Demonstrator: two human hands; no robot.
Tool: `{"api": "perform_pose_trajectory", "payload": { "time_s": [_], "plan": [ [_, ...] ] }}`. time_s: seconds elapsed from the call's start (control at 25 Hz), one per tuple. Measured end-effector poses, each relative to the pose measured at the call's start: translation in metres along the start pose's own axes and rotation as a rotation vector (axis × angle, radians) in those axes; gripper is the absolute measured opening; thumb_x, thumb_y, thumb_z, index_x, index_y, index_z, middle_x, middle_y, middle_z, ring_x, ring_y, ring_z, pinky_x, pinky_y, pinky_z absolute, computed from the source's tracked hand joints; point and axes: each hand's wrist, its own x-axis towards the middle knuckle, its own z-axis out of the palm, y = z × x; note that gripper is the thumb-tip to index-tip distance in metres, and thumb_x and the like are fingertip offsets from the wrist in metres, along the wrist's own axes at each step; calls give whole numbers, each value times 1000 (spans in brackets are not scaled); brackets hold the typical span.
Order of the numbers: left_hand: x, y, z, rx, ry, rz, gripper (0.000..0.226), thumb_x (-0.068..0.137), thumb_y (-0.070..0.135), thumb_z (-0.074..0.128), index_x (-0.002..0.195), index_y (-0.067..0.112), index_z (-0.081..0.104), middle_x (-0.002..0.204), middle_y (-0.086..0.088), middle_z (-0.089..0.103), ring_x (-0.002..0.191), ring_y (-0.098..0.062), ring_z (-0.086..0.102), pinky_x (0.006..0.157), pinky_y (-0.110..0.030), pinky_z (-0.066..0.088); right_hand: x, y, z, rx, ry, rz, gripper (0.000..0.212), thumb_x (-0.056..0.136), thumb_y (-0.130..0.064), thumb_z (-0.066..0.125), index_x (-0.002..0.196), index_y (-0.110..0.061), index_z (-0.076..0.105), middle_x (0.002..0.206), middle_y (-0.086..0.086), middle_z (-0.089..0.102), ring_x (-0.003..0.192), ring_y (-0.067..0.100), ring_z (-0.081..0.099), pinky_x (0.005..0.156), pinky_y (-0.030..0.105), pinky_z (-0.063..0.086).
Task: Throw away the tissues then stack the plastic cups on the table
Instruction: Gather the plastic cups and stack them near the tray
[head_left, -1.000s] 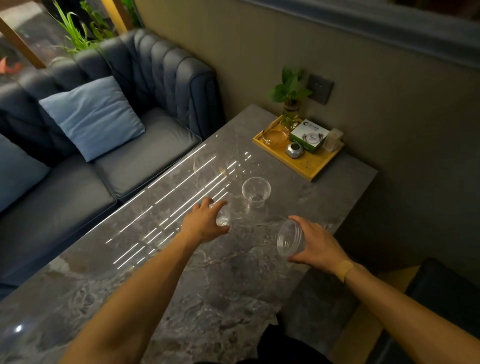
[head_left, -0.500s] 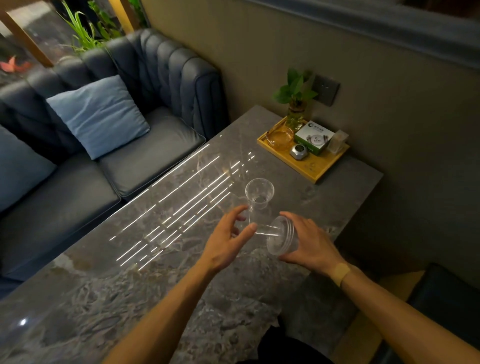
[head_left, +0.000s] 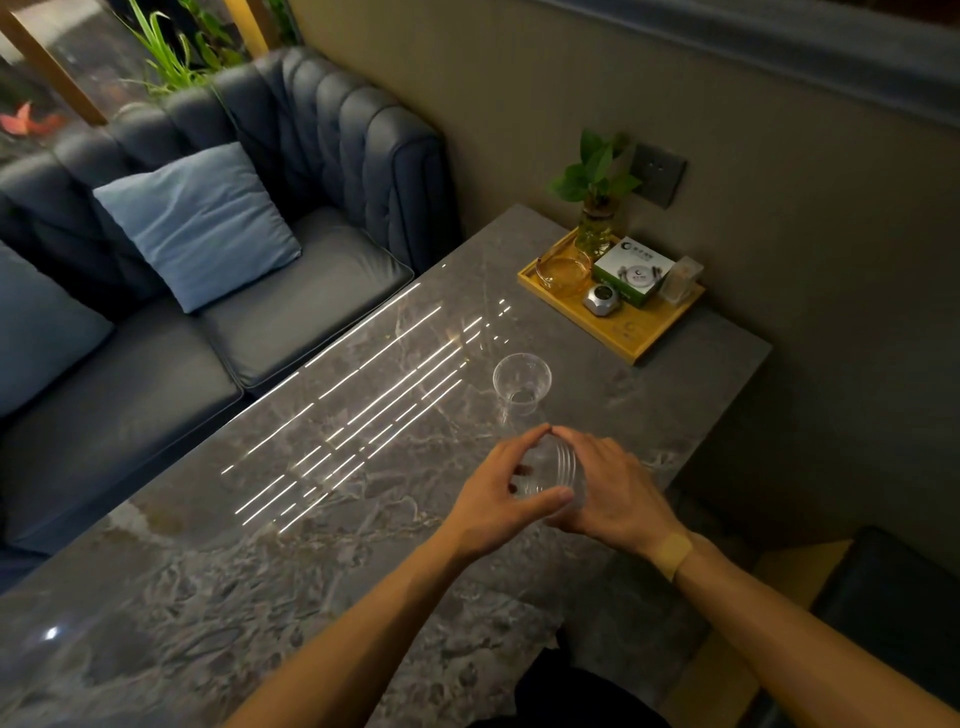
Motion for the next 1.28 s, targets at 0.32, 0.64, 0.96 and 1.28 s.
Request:
{"api": "perform_pose_trajectory", "payload": {
  "time_s": [0.32, 0.64, 0.96, 1.28],
  "plan": [
    [31, -3, 0, 57, -64, -69, 82, 73, 80, 55, 144, 48, 31, 148, 8, 42, 128, -12, 48, 105, -41, 43, 2, 20, -3, 11, -43, 149, 102, 58, -59, 77, 142, -34, 24, 141, -3, 46, 125, 22, 46, 101, 42, 42],
    [120, -7, -44, 866, 93, 61, 53, 82, 56, 64, 126, 27, 57, 130, -2, 56, 115, -26, 55, 89, -43, 51, -13, 63, -18, 22, -93, 343, 105, 58, -56, 82, 142, -35, 23, 141, -1, 46, 129, 25, 43, 107, 48, 38],
    [159, -4, -40, 1126, -191, -83, 108, 71, 65, 72, 152, 42, 3, 163, -7, 5, 147, -36, 16, 110, -58, 33, -24, 82, -33, 14, -62, 409, 104, 59, -55, 81, 143, -38, 22, 144, -5, 44, 131, 26, 40, 105, 48, 34],
    [164, -3, -33, 1263, -214, -33, 95, 83, 53, 68, 153, 40, 5, 161, -11, 12, 143, -37, 24, 109, -52, 37, -28, 83, -33, 54, -49, 395, 102, 61, -54, 81, 143, -38, 22, 144, -5, 43, 131, 24, 40, 106, 50, 36]
  ]
}}
